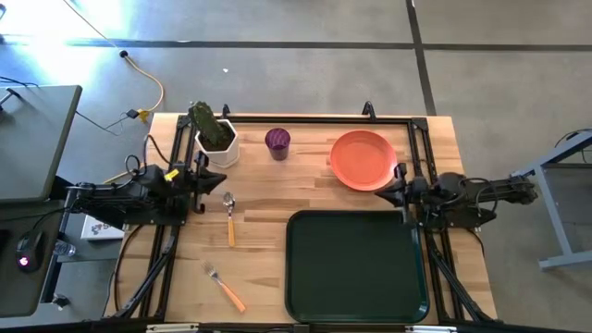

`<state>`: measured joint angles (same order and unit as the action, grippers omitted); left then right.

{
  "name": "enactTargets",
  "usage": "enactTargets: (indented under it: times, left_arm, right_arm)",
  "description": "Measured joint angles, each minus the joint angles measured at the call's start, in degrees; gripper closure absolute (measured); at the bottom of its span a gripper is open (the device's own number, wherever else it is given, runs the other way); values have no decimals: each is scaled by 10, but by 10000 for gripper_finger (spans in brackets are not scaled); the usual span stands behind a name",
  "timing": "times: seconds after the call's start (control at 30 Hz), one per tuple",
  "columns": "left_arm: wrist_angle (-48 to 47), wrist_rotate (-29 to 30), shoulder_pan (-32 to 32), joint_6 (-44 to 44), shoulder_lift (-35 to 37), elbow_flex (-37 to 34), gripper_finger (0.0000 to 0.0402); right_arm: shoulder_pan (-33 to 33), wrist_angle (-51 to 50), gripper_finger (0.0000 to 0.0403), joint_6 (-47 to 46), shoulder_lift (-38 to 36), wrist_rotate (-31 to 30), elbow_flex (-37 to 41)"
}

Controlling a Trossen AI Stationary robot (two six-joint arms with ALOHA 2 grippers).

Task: Pick and place plate/cup/fork/spoon on tray
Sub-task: Put the orange plate on the black serving tray

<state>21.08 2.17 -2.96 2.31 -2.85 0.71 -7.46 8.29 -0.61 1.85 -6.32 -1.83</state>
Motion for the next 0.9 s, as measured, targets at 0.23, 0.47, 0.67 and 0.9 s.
enactTargets:
  times: [0.23, 0.47, 0.67, 0.9]
  left_arm:
    - [16, 0, 0, 21, -5, 0, 401]
    - [-14, 14, 23, 91, -43, 0, 401]
    - [-2, 108, 43, 108, -97, 0, 401]
    - [103, 145, 42, 99, -222, 0, 401]
  right_arm:
    - [0, 16, 402, -103, 0, -8, 0]
    - [0, -4, 402, -124, 0, -23, 0]
    - [0, -25, 402, -137, 0, -18, 0]
    - [0, -76, 402, -137, 1, -29, 0]
